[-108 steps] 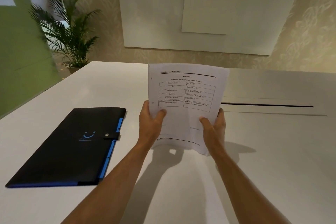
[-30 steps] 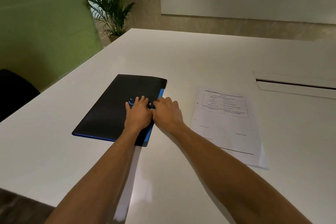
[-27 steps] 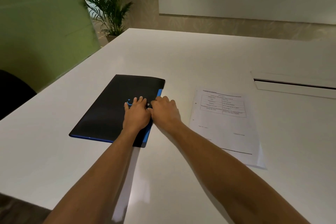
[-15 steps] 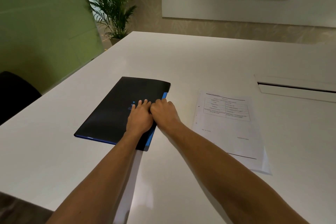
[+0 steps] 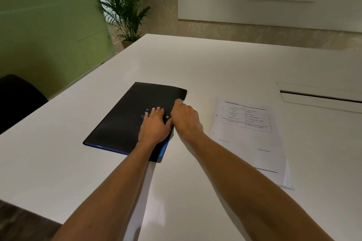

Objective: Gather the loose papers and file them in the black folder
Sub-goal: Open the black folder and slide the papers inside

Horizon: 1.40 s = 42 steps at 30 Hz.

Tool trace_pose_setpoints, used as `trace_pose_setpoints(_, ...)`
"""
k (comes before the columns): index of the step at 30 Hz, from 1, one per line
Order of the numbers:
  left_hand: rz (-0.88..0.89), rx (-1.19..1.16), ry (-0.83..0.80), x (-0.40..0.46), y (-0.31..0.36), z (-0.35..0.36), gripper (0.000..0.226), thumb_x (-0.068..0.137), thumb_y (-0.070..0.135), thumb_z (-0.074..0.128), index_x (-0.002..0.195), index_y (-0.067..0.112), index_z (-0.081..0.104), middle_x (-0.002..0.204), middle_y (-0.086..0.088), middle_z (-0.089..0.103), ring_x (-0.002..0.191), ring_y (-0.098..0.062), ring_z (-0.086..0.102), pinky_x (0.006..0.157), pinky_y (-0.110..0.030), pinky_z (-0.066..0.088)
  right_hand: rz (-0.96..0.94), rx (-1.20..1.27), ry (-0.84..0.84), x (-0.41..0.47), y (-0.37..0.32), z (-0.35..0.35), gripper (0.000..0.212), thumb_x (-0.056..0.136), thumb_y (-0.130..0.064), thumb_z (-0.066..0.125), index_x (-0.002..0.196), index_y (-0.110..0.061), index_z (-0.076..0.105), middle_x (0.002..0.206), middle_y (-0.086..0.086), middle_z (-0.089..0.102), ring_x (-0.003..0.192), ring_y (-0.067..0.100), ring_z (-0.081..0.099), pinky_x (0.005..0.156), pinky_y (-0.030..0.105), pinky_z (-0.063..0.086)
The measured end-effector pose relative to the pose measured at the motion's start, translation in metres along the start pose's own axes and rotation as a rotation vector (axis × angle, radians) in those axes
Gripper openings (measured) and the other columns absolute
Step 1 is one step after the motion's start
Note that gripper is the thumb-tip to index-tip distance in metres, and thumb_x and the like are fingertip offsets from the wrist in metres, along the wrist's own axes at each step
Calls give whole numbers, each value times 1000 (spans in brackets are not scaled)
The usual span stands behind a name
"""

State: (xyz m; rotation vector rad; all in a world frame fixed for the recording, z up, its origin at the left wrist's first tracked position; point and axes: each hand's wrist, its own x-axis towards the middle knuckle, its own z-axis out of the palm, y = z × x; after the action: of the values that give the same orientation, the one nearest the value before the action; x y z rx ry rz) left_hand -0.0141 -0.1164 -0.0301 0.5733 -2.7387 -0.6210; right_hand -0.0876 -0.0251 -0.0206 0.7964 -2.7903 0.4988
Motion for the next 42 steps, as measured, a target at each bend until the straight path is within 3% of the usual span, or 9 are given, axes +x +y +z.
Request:
trace_pose_setpoints(6,40,55,-6,3,-3,4,64,92,51,43,143,12,42,153,-10,37,145,-25,23,117,-44,12,181,184,-15,-13,4,-5,56,85,-25,72,128,-18,38,92,8,61,73,19,57,61,35,54)
trace_pose_setpoints(9,52,72,-21,3,-1,3,60,93,49,44,144,16,41,153,-10,36,145,-26,23,118,-45,11,293,300,-57,-12,9,-12,48,84,-24,74,124,-16,48,106,9,62,89,23,62,72,36,57)
trace_pose_setpoints(15,142,154,-61,-1,7,-6,46,95,42,44,138,25,46,145,-6,47,138,-30,35,113,-52,24,441,507,-22,-10,17,-24,30,85,-13,75,111,-9,61,105,9,65,79,15,54,64,22,44)
trace_pose_setpoints(18,241,202,-59,0,22,-20,36,94,37,46,128,27,48,127,-2,61,108,-23,59,85,-41,48,459,527,-2,-13,21,-30,27,85,-13,75,108,-9,63,100,7,63,78,14,55,65,20,49)
trace_pose_setpoints(23,331,492,-88,4,61,-33,31,92,21,52,122,18,43,109,-9,57,65,-23,53,58,-35,43,476,614,89,-13,34,-43,15,83,-9,73,96,-13,65,89,0,61,75,15,60,59,24,50)
trace_pose_setpoints(29,159,519,1,12,97,-46,27,92,22,53,113,6,53,103,-13,62,75,-22,51,63,-32,36,520,752,137,-23,48,-54,28,79,1,63,73,-25,54,80,10,69,63,23,70,49,31,60)
trace_pose_setpoints(34,79,411,45,21,101,-51,79,74,62,66,124,6,39,110,-14,55,88,-26,59,62,-32,36,513,758,140,-22,58,-72,19,82,0,62,85,-18,59,89,14,72,77,30,71,67,42,63)
trace_pose_setpoints(37,83,459,-17,25,100,-55,88,65,52,79,126,7,35,118,-17,50,98,-29,58,67,-34,40,487,769,140,-23,60,-77,17,84,-1,61,86,-17,59,90,15,72,80,30,71,69,42,62)
trace_pose_setpoints(42,84,377,-52,28,104,-71,62,75,26,68,124,6,36,118,-17,50,97,-31,56,67,-34,38,495,736,142,-25,65,-79,18,85,-2,61,85,-20,59,89,12,71,79,30,71,61,44,63)
